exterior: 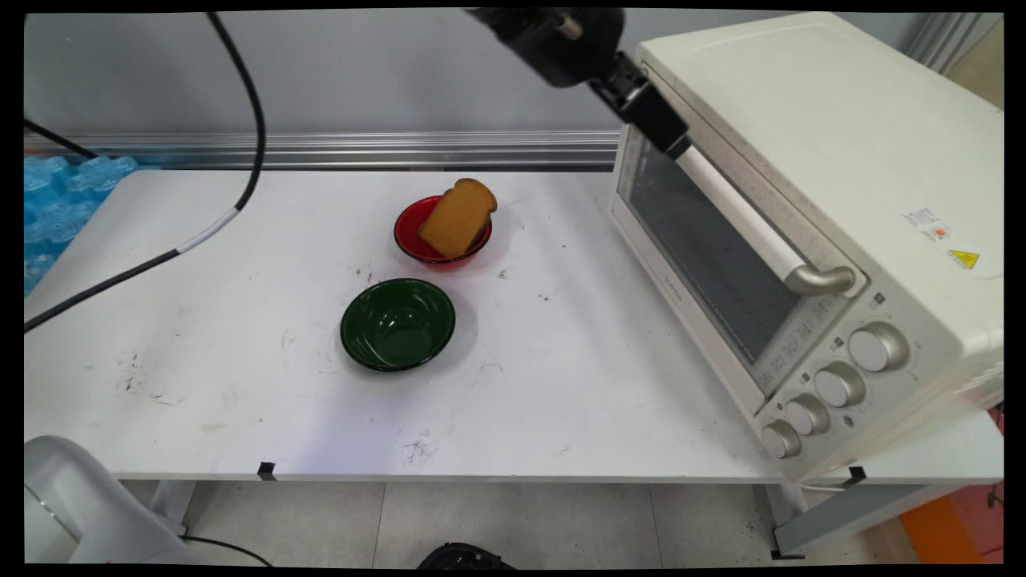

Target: Open the oven

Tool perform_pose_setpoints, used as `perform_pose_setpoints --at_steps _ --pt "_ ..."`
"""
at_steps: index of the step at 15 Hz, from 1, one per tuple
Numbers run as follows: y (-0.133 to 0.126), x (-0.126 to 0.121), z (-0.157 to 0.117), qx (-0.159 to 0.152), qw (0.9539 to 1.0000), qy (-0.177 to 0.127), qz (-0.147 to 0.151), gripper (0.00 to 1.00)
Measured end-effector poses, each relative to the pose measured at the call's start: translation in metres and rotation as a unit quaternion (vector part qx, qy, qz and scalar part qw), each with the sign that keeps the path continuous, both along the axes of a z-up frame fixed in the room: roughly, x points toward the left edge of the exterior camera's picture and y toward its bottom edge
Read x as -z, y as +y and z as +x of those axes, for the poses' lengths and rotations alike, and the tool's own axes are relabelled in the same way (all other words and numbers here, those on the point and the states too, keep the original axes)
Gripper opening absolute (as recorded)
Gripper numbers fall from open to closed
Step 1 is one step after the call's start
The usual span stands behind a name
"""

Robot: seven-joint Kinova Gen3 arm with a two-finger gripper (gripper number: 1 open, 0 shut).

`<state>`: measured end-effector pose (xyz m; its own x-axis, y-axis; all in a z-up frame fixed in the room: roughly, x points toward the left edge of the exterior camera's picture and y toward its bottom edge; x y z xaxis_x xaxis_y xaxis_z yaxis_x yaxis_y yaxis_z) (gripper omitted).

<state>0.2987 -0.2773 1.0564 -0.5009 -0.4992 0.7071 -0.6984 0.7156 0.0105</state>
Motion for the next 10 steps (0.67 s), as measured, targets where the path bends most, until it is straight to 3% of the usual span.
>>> perform_pose_setpoints --at_steps 10 --pt "-0.042 -0.002 -0.037 0.024 0.9993 -0.021 -0.018 1.0"
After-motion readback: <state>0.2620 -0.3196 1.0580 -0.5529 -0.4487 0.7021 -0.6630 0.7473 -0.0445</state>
